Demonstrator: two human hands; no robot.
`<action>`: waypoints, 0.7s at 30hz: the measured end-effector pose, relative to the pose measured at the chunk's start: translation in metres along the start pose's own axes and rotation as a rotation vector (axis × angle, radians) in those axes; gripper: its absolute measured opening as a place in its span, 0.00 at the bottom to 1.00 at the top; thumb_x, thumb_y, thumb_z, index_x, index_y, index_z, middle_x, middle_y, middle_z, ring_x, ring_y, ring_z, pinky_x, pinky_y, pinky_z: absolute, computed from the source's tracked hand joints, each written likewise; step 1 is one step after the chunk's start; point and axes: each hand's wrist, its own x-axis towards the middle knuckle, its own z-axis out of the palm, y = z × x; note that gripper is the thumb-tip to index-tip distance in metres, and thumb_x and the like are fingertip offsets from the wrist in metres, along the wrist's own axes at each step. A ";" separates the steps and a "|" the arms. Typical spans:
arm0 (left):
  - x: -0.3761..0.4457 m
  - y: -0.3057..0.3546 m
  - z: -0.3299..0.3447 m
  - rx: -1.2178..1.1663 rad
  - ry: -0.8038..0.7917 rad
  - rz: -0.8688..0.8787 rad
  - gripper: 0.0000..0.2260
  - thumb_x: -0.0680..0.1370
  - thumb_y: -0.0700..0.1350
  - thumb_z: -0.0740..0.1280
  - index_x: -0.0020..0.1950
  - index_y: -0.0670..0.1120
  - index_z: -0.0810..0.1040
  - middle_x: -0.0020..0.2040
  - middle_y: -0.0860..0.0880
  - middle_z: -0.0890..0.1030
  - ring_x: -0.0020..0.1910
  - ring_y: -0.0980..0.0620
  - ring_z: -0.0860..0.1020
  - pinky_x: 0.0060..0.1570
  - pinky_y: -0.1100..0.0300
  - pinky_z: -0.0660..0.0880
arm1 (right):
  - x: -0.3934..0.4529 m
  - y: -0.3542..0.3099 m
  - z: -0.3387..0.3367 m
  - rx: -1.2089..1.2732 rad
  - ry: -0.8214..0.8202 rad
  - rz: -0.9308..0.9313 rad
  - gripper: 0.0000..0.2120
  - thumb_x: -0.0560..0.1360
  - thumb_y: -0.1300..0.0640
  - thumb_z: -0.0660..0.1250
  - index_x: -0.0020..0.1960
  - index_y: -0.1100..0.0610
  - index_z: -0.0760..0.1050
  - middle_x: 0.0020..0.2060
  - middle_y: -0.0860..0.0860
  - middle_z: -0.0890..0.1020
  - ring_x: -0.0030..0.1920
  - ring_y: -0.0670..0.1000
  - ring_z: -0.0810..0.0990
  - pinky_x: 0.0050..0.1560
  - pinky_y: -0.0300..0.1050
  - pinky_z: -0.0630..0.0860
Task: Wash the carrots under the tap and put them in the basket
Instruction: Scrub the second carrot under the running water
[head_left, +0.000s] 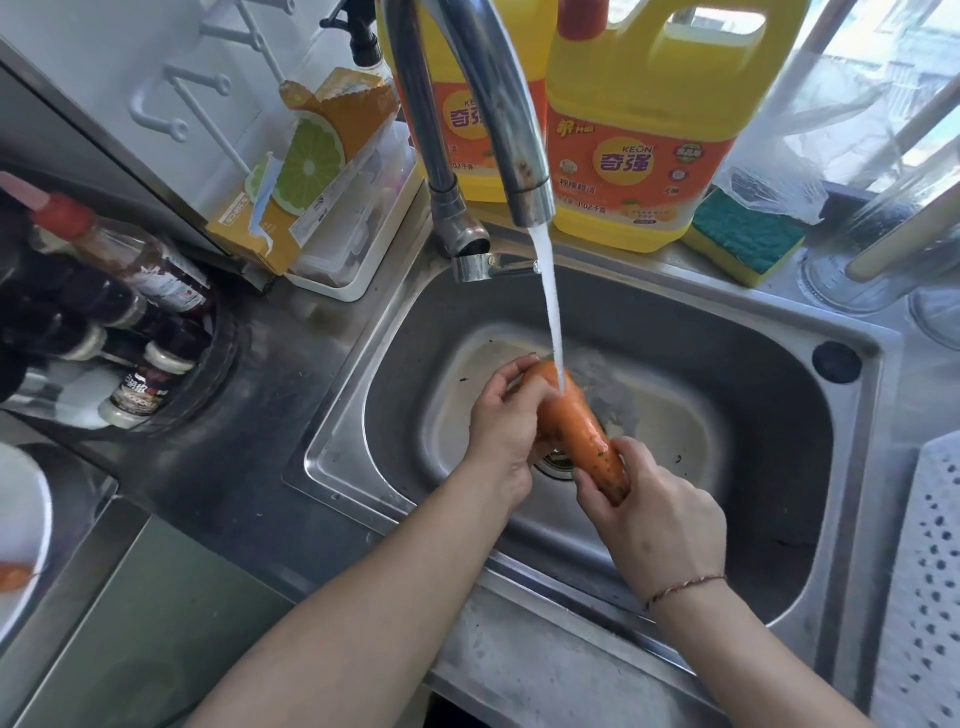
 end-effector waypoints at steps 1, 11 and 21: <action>0.001 0.002 0.000 -0.029 0.017 -0.036 0.12 0.77 0.37 0.63 0.53 0.53 0.79 0.47 0.47 0.80 0.44 0.46 0.78 0.39 0.56 0.78 | 0.000 0.000 0.000 -0.002 0.003 -0.006 0.19 0.60 0.48 0.83 0.44 0.56 0.81 0.21 0.51 0.77 0.18 0.57 0.74 0.23 0.38 0.64; 0.002 -0.004 -0.006 -0.005 -0.023 0.004 0.17 0.72 0.35 0.70 0.56 0.53 0.77 0.49 0.46 0.80 0.43 0.47 0.78 0.32 0.59 0.78 | -0.003 0.000 0.003 0.010 0.033 -0.043 0.19 0.60 0.49 0.83 0.43 0.57 0.80 0.22 0.51 0.77 0.19 0.58 0.75 0.20 0.41 0.68; 0.003 -0.005 -0.013 -0.007 -0.043 -0.038 0.13 0.76 0.37 0.67 0.54 0.53 0.77 0.47 0.48 0.81 0.39 0.47 0.80 0.35 0.57 0.78 | -0.009 0.003 0.003 0.009 -0.002 -0.035 0.18 0.64 0.47 0.80 0.46 0.57 0.81 0.24 0.51 0.79 0.20 0.58 0.76 0.21 0.42 0.69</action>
